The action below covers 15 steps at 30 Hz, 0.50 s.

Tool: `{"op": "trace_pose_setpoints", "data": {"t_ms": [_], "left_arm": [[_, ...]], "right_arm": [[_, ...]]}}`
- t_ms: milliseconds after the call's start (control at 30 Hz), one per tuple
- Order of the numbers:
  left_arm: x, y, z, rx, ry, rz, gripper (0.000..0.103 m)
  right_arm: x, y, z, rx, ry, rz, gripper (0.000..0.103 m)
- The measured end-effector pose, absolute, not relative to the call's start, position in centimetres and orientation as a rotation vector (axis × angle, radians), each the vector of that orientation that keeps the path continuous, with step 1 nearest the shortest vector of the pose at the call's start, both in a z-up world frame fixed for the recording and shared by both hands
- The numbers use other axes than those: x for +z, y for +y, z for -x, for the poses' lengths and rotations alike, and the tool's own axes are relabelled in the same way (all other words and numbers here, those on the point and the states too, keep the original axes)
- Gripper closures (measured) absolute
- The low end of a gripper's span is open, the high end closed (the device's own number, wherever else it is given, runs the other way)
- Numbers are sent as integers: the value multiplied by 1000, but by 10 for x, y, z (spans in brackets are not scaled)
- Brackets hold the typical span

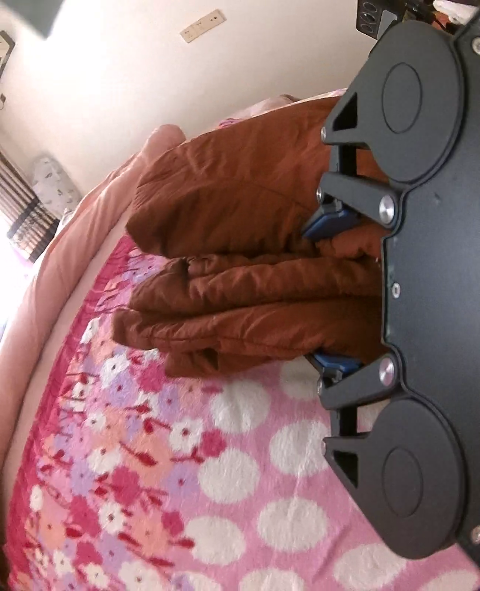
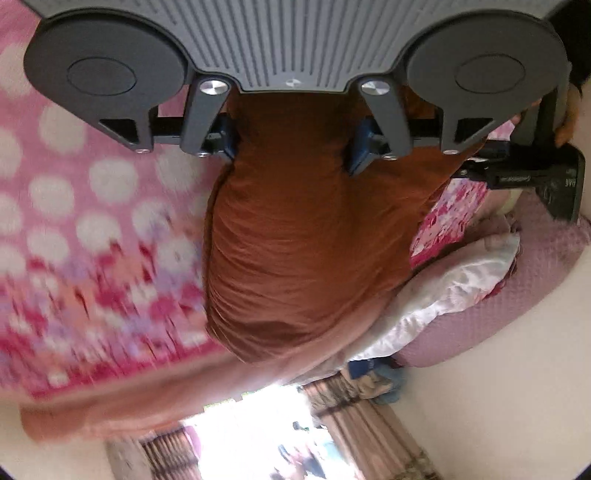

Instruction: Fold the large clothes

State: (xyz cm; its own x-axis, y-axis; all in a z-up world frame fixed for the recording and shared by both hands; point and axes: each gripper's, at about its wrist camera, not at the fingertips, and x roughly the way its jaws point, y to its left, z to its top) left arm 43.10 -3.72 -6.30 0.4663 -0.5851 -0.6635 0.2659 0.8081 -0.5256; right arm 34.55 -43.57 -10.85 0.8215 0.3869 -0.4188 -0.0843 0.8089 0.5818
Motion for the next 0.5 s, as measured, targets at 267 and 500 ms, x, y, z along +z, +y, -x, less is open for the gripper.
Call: {"op": "trace_pose_setpoints", "data": {"t_ms": [267, 500], "left_arm": [[-8, -30, -402, -520, 831, 324, 42], [-18, -68, -405, -545, 942, 218, 39]], "right_arm": [[-92, -460, -319, 261, 448, -541, 23], [-90, -447, -338, 336, 489, -496, 69]]}}
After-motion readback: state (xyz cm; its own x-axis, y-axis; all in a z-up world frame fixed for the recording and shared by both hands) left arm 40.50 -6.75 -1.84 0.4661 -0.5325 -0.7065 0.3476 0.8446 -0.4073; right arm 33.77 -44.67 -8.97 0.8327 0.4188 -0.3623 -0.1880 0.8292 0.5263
